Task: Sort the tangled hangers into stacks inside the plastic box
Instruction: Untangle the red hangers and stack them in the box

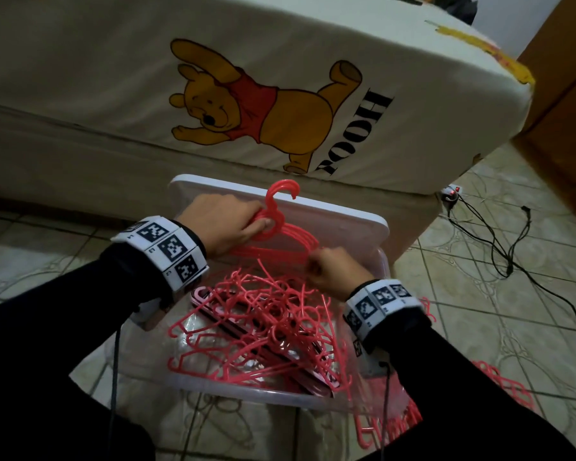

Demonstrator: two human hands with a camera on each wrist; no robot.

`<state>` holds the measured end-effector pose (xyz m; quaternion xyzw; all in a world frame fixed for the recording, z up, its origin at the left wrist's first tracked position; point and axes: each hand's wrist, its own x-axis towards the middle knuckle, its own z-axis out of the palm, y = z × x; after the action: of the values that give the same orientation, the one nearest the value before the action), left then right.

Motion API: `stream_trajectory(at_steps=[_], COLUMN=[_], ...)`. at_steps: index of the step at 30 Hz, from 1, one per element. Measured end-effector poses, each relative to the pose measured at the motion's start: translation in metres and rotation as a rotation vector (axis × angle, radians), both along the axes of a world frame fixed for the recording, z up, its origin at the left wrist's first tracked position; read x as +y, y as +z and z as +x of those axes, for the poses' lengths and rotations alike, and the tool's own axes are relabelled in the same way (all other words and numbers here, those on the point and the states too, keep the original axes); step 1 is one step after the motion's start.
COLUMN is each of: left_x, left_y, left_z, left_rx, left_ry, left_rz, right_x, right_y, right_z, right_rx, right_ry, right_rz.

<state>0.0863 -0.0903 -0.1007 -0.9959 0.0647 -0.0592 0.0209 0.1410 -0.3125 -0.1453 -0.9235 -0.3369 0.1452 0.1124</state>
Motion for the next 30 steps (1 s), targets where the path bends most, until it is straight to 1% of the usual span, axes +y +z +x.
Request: stream_trajectory(at_steps=[3, 5, 8, 11, 16, 19, 21, 23, 25, 28, 30], left_x=[0.001, 0.001, 0.002, 0.003, 0.007, 0.009, 0.008, 0.007, 0.007, 0.008, 0.008], left_y=[0.001, 0.001, 0.001, 0.003, 0.002, 0.002, 0.002, 0.003, 0.005, 0.008, 0.01], left_z=[0.0, 0.0, 0.0, 0.001, 0.002, 0.004, 0.004, 0.004, 0.004, 0.004, 0.005], left_rx=[-0.037, -0.059, -0.082, -0.116, -0.152, -0.146, -0.158, -0.177, -0.194, -0.201, -0.211], left_ry=[0.023, 0.03, 0.035, 0.051, 0.052, 0.06, 0.074, 0.087, 0.098, 0.13, 0.155], left_rz=[0.046, 0.041, 0.014, -0.004, -0.07, -0.111, -0.118, -0.133, -0.15, -0.171, -0.194], right_x=[0.005, 0.009, 0.014, 0.01, 0.01, 0.018, 0.021, 0.021, 0.021, 0.015, 0.008], right_y=[-0.034, -0.053, -0.074, -0.084, -0.087, -0.078, -0.071, -0.064, -0.057, -0.047, -0.038], right_z=[-0.009, -0.016, -0.024, -0.029, -0.03, -0.029, -0.026, -0.023, -0.019, -0.012, -0.007], right_rx=[-0.004, -0.021, -0.025, 0.045, 0.139, 0.171, 0.162, 0.134, 0.116, 0.093, 0.122], right_ry=[0.07, 0.141, 0.216, 0.25, 0.197, 0.217, 0.244, 0.225, 0.178, 0.072, -0.01], right_rz=[-0.27, -0.384, -0.505, -0.54, -0.467, -0.46, -0.399, -0.302, -0.153, 0.097, 0.253])
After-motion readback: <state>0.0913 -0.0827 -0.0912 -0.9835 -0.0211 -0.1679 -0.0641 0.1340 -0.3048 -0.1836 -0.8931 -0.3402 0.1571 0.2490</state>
